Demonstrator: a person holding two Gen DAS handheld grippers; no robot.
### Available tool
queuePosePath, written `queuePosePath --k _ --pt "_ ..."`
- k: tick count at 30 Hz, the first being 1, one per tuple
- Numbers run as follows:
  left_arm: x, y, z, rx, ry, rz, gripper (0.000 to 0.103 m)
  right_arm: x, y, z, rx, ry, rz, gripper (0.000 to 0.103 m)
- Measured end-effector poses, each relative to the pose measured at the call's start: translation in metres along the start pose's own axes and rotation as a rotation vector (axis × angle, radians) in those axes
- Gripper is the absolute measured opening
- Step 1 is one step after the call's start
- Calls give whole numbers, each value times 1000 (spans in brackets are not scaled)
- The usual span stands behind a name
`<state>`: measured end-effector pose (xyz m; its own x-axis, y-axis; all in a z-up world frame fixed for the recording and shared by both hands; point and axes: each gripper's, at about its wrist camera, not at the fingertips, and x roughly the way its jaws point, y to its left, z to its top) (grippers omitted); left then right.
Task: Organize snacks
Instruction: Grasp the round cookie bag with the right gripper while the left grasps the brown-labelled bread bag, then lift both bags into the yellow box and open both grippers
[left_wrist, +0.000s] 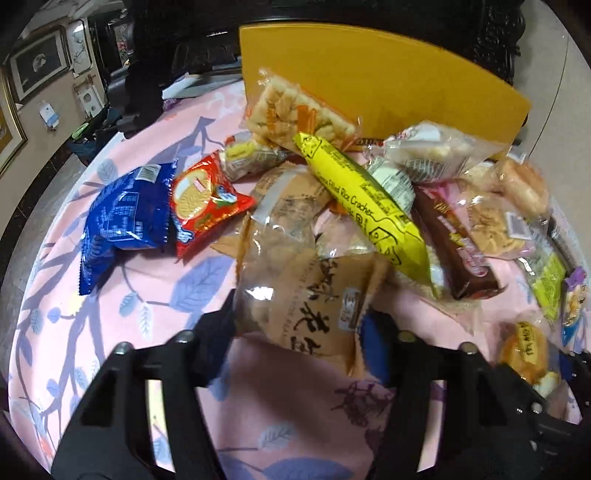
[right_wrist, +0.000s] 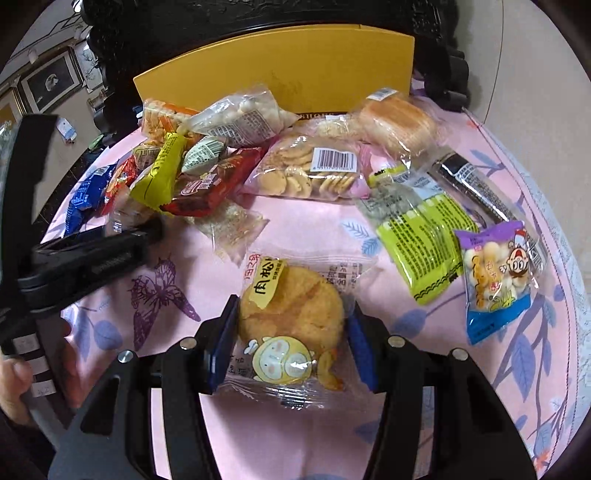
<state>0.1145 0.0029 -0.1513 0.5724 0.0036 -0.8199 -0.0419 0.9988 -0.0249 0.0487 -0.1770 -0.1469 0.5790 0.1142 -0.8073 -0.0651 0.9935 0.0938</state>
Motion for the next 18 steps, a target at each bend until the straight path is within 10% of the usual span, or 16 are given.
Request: queuePosePath --k 18 --pt "-119 -11 -15 20 -135 -121 51 -63 -2 7 42 -98 32 55"
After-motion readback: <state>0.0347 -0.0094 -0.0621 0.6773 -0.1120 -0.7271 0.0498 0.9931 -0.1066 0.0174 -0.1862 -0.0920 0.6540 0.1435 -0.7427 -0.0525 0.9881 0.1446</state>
